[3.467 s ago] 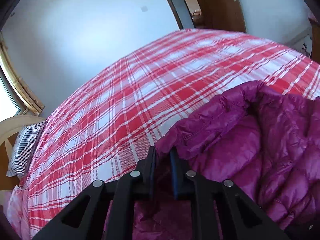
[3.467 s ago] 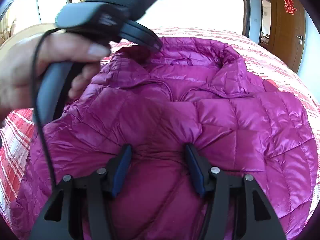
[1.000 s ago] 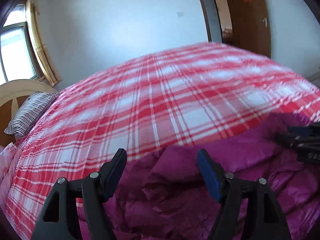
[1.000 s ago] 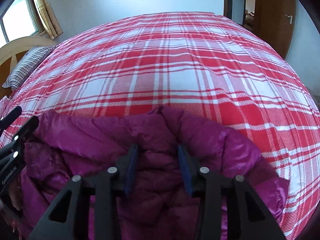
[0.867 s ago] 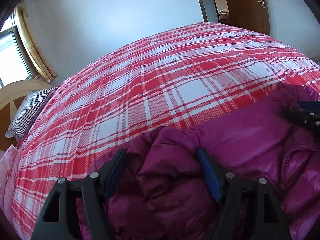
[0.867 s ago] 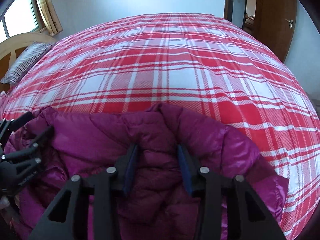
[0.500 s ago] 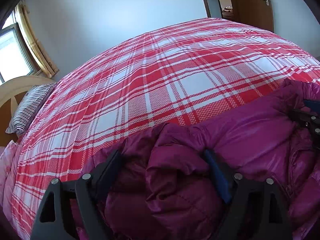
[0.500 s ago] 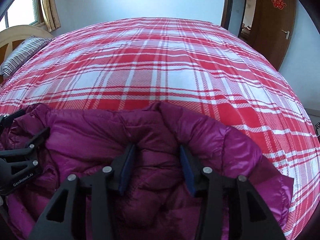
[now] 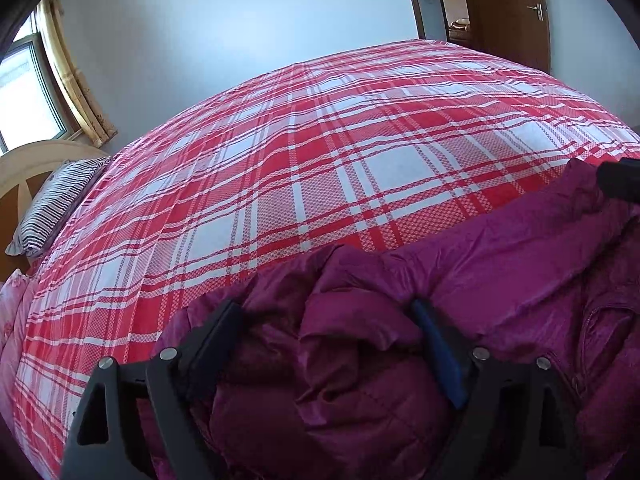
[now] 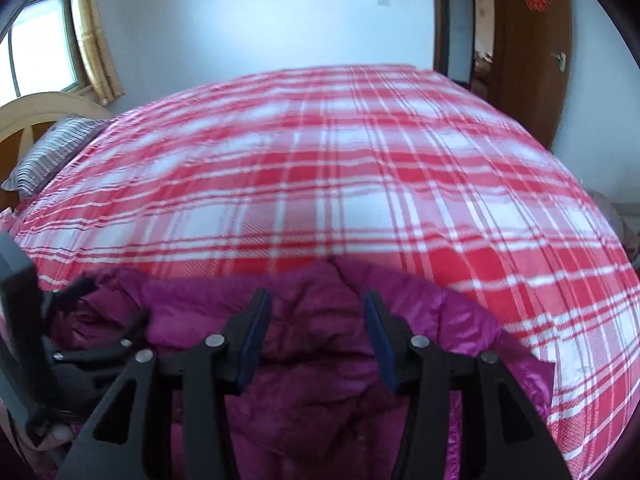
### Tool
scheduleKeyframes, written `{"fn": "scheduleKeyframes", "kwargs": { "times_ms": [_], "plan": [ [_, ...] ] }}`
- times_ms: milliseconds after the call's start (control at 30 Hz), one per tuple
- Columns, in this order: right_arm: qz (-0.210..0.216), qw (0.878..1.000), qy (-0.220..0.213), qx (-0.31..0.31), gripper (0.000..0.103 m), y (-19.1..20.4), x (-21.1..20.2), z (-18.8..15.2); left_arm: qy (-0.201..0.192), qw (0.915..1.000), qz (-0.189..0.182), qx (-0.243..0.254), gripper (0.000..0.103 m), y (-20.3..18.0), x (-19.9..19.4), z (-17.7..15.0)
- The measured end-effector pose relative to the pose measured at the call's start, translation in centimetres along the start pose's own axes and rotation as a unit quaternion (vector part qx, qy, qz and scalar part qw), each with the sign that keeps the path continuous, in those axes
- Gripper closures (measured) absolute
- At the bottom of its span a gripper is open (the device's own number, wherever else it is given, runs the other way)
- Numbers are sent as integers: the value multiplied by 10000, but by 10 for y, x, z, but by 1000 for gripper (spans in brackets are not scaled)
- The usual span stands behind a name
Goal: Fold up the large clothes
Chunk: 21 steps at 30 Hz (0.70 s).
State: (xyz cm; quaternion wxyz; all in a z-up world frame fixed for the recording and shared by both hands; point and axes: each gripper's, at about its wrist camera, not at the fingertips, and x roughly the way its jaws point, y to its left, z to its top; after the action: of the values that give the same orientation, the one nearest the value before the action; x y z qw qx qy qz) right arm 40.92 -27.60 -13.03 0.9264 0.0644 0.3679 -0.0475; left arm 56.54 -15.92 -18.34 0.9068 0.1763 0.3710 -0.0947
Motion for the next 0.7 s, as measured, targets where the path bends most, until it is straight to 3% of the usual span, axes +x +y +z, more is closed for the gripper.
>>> {"fn": "scheduleKeyframes", "kwargs": {
  "times_ms": [200,700],
  "plan": [
    [-64,9972,536,-514,52,15,35,-17,11,10000,-34,-32,15,1,1,0],
    [-99,9960,552,-702,53,13,40,-23,30,10000,-46,-51,14,2,2,0]
  ]
}}
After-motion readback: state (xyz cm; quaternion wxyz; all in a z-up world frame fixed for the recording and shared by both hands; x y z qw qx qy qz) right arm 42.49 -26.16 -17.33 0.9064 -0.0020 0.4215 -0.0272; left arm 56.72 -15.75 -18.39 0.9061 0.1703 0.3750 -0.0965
